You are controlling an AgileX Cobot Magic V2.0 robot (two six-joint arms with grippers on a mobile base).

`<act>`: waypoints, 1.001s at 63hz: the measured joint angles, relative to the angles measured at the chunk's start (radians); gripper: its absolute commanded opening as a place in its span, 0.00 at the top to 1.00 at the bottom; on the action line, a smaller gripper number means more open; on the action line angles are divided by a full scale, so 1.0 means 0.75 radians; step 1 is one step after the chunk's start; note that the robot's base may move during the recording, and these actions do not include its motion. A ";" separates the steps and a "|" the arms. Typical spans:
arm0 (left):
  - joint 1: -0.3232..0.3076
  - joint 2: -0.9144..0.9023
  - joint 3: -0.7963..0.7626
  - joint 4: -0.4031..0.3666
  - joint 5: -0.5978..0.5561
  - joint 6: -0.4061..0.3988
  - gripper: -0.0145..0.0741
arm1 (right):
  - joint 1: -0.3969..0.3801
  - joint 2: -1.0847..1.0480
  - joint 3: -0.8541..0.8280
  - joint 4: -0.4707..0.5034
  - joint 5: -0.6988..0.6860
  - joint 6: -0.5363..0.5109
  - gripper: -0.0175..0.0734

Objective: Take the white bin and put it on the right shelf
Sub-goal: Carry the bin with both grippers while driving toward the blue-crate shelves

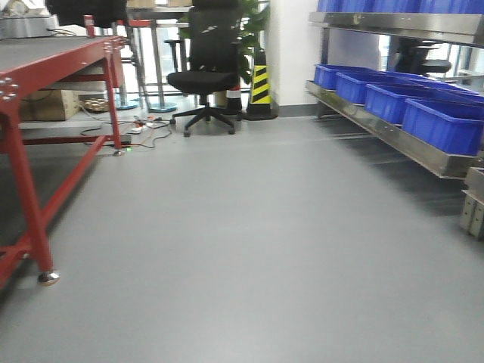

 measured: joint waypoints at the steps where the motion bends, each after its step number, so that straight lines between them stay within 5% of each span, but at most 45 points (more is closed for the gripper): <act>1: 0.000 0.000 0.000 0.000 0.000 0.000 0.93 | 0.000 0.000 0.000 0.000 0.000 0.000 0.55; 63: 0.000 0.000 0.000 0.000 -0.001 0.000 0.93 | 0.000 0.000 0.000 0.007 0.002 0.000 0.55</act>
